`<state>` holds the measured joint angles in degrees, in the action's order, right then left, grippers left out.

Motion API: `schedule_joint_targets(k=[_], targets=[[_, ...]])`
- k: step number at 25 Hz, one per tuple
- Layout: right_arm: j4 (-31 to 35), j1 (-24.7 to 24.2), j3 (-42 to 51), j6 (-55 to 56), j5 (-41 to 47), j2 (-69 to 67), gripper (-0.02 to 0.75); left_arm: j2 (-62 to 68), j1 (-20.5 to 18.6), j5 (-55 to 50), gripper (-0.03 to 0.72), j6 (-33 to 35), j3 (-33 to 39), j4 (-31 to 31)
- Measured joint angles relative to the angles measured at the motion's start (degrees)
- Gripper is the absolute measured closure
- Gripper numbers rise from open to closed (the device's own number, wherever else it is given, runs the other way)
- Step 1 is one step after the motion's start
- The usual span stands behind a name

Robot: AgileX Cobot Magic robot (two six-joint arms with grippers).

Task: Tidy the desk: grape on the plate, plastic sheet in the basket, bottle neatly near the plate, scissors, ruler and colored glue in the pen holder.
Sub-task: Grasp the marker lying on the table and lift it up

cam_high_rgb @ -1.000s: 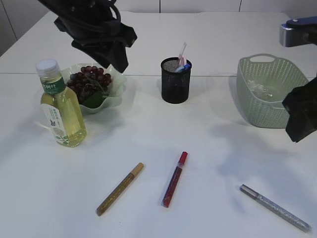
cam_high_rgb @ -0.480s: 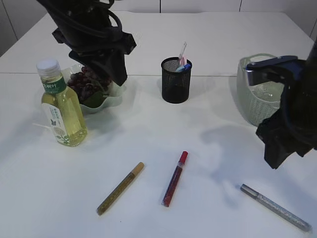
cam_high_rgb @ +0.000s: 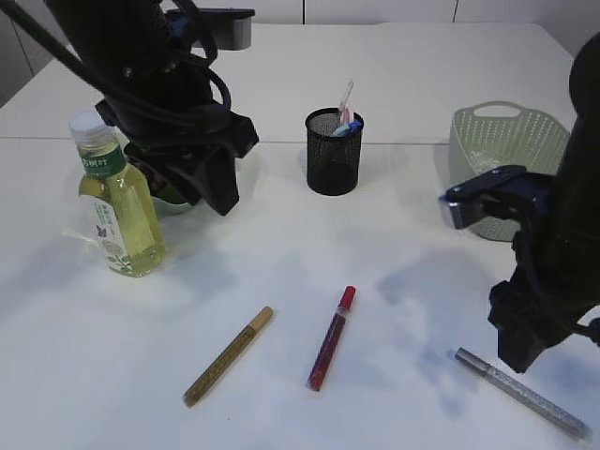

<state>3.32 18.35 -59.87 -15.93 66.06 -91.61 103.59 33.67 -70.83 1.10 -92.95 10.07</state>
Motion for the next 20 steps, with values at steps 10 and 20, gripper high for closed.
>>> schedule_joint_targets(k=[10,20], targets=[[-0.44,0.00,2.83,-10.37,-9.86,-3.58,0.248,-2.70,3.03,-0.09,0.409,0.00,0.50,-0.11],[-3.63,0.00,2.83,-12.18,-12.49,-11.16,0.248,-2.70,3.03,-0.09,0.413,-0.09,0.55,-0.68]])
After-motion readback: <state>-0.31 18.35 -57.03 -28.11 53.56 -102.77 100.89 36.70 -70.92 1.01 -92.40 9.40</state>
